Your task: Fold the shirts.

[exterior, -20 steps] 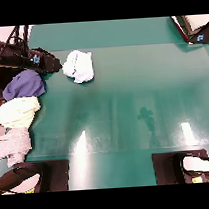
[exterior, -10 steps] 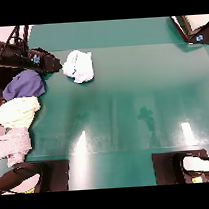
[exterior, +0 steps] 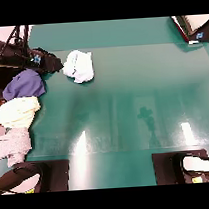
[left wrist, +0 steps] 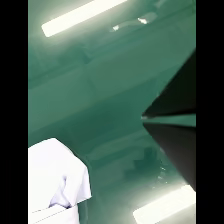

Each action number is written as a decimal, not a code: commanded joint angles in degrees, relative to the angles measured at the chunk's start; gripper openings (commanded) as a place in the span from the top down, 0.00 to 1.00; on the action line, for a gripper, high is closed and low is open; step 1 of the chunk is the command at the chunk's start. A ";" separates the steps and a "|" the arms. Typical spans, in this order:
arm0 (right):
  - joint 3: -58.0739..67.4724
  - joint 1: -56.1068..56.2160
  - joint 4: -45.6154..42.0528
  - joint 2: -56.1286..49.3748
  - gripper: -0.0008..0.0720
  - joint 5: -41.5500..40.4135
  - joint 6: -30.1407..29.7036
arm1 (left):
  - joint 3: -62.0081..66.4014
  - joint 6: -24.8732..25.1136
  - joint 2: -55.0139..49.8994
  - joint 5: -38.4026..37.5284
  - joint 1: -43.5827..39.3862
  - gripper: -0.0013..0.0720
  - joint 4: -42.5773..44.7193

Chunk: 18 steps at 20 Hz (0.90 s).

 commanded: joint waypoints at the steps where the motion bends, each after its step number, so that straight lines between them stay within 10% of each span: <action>1: -0.02 0.07 0.07 -0.04 0.96 -4.13 0.04 | -0.20 -3.54 -1.57 2.99 0.22 0.21 5.57; 8: -0.02 4.92 -0.02 -0.04 0.96 -3.78 0.04 | -1.75 -6.43 -18.10 15.32 7.39 0.21 12.79; 18: -0.02 8.92 -0.48 -0.04 0.96 -3.96 0.02 | 1.31 10.49 -35.47 33.07 8.70 0.21 -9.62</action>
